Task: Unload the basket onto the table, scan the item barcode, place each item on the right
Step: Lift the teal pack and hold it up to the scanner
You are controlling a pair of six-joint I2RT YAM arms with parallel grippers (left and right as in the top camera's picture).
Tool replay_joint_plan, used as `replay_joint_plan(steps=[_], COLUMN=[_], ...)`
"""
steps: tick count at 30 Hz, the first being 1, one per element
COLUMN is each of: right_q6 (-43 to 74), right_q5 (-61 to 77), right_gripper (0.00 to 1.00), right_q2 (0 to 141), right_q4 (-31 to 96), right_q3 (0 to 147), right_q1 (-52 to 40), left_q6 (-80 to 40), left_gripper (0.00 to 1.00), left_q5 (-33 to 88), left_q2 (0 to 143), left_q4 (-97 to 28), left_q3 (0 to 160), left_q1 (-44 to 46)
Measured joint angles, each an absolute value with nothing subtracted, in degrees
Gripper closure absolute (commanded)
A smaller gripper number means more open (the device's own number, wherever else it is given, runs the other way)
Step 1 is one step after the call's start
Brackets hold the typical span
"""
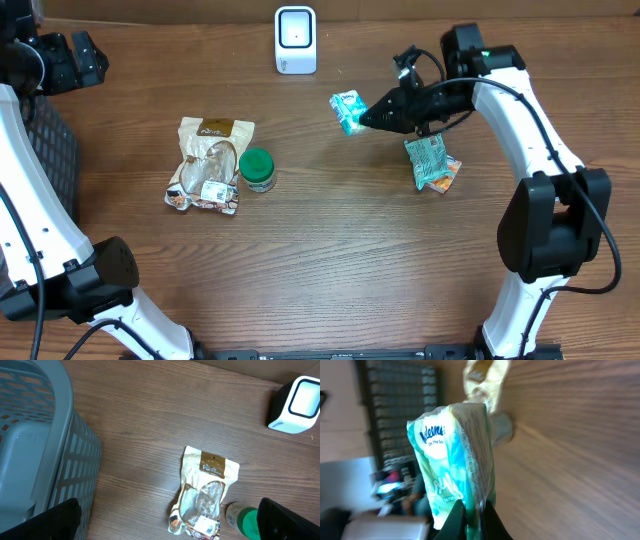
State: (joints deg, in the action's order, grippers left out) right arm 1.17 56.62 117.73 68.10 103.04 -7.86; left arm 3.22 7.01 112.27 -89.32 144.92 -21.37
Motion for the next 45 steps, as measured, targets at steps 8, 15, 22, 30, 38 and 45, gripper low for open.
replay_joint_plan(steps=[8,15,22,30,38,45], right_q6=[9.4,6.9,-2.5,-23.2,-51.8,-55.5], right_q5=[22.6,-10.5,-24.9,-31.0,-31.9,-32.2], right_gripper=[0.96,0.96,0.96,0.96,0.96,0.96], right_q2=[117.6,117.6,120.7,132.0,146.7,147.2], right_q4=[63.1,49.7,36.3,10.3,-8.5,-10.5], right_q3=[118.3,118.8,118.8,119.2,119.1,119.1], right_q1=[-17.9,-26.9,-27.5,-27.6,-32.0,-32.8], left_q6=[3.2,3.2,3.2,3.2,3.2,3.2], left_gripper=[0.00,0.00,0.00,0.00,0.00,0.00], left_q5=[7.0,7.0,7.0,7.0,7.0,7.0], left_q2=[112.3,112.3,112.3,112.3,112.3,112.3], left_q4=[-89.3,-89.3,-89.3,-89.3,-89.3,-89.3], left_q3=[144.9,144.9,144.9,144.9,144.9,144.9], left_q1=[-21.4,-21.4,-21.4,-21.4,-21.4,-21.4])
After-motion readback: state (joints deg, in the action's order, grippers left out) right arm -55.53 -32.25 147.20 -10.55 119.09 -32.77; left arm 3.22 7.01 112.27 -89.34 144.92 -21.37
